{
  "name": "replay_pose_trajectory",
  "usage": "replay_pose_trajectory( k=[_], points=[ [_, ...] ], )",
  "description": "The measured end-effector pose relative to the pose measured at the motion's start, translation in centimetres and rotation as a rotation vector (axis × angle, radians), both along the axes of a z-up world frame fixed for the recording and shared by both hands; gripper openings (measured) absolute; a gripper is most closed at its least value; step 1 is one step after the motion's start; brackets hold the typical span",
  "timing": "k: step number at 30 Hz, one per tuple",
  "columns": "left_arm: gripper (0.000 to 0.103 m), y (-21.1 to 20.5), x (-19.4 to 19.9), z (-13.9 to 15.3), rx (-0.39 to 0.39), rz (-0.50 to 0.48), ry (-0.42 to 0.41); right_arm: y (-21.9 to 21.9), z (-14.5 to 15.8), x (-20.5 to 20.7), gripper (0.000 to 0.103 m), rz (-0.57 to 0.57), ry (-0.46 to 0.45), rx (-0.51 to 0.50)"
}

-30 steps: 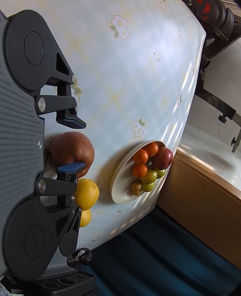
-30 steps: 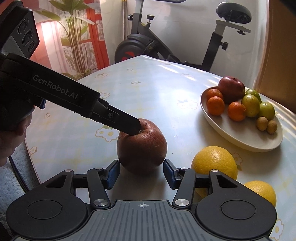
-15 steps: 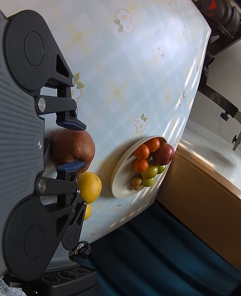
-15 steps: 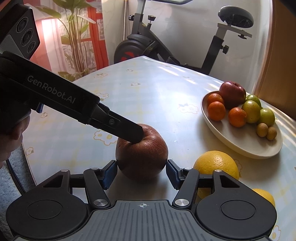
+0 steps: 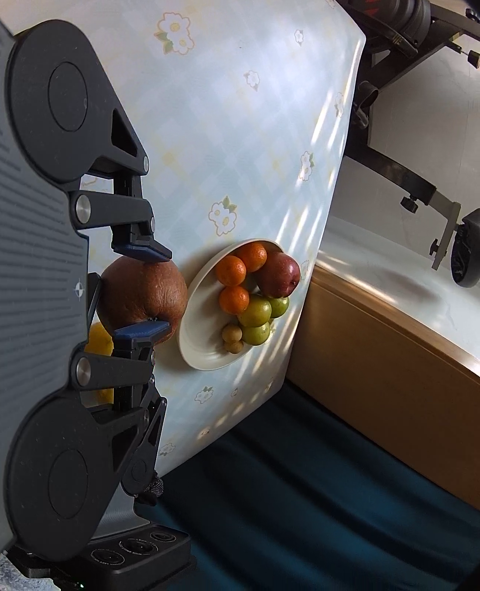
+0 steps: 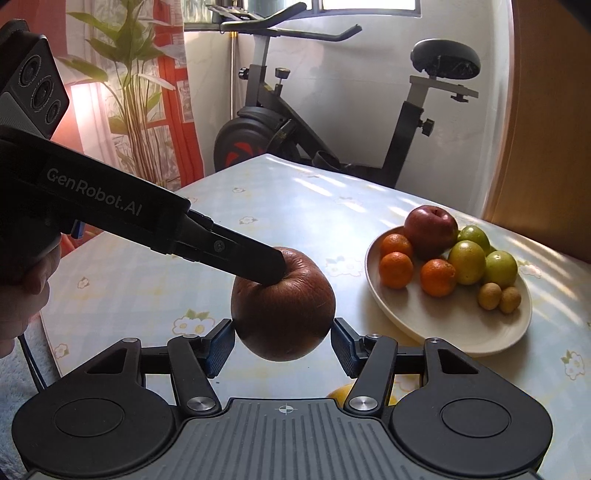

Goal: Organize fruits
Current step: 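Carry the red apple with both grippers onto the cream plate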

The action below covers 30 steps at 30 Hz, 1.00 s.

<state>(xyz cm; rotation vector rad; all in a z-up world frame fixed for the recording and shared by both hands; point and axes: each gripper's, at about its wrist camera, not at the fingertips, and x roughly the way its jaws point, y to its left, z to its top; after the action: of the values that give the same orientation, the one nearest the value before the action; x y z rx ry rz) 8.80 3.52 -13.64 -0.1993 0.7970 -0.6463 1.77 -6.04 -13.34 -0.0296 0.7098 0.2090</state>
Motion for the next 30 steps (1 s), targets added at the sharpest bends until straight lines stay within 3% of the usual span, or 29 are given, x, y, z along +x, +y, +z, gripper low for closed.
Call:
replay_pose_trajectory(
  k=[8, 21, 30],
  points=[
    [0.037, -4.8, 2.4, 2.7, 0.03, -0.082, -0.076, -4.8, 2.3, 1.6, 0.054, -0.063, -0.044, -0.012],
    [0.037, -12.1, 7.6, 0.3, 0.083, -0.189, 0.027, -12.7, -0.6, 3.9, 0.054, -0.129, 0.041, -0.018],
    [0.037, -14.8, 9.9, -1.7, 0.119, -0.231, 0.087, -15.4, -2.9, 5.4, 0.053, -0.139, 0.109, -0.012]
  ],
)
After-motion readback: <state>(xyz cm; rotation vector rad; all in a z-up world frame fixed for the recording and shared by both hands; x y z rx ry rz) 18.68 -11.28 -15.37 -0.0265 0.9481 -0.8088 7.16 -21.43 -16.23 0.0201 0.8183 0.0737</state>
